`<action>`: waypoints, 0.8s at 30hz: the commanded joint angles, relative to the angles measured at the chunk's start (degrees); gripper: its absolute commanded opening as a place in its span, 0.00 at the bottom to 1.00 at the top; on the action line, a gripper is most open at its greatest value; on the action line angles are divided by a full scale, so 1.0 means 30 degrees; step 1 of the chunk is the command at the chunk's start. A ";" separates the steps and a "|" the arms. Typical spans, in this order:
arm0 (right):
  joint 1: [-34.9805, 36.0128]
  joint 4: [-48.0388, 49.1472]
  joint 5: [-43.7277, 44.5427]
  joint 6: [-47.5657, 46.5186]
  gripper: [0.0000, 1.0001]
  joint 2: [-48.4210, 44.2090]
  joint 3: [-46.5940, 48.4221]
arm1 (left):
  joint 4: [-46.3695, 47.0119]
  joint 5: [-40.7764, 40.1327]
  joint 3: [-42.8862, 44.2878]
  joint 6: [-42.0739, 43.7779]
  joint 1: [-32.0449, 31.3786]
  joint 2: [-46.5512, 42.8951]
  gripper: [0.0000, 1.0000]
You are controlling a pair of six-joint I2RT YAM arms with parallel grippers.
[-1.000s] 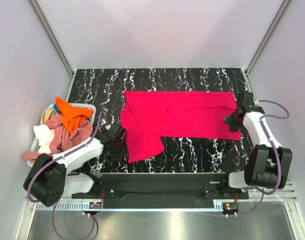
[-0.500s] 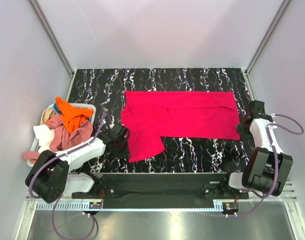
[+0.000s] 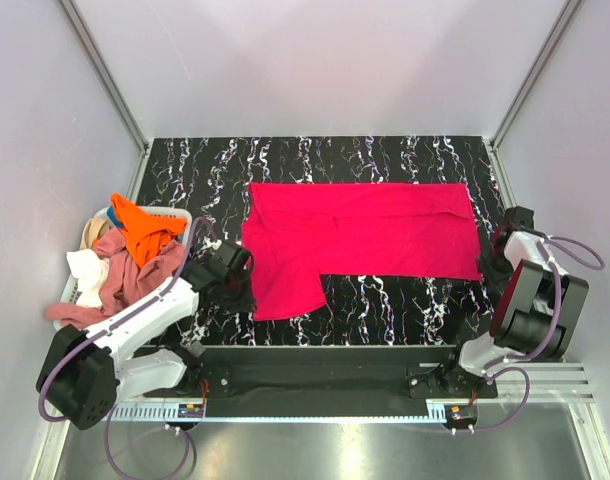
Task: Fold and stack the t-shirts
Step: Fold the tshirt
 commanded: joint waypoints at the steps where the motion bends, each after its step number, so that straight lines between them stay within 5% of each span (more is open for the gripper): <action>1: -0.0017 0.1161 0.0042 -0.0099 0.47 0.1069 0.0224 | -0.0702 -0.0585 0.0852 -0.0375 -0.0173 -0.0345 0.00; 7: -0.0046 0.1308 -0.0016 -0.0186 0.44 0.2243 0.0313 | -0.1316 -0.0702 0.1290 -0.0523 -0.0231 -0.1107 0.00; 12: -0.0046 0.1250 0.1298 -0.0712 0.00 0.1339 0.0196 | -0.2370 -0.1522 0.2547 -0.0523 -0.0261 -0.1837 0.00; 18: -0.0046 0.1074 0.1977 -0.2089 0.00 -0.1004 -0.0098 | -0.3222 -0.2021 0.4392 -0.0201 -0.0260 -0.2310 0.00; 24: -0.0016 0.1103 0.0955 -0.3581 0.00 -0.1303 0.0868 | -0.3193 -0.2255 0.6822 0.1145 0.0527 0.0617 0.00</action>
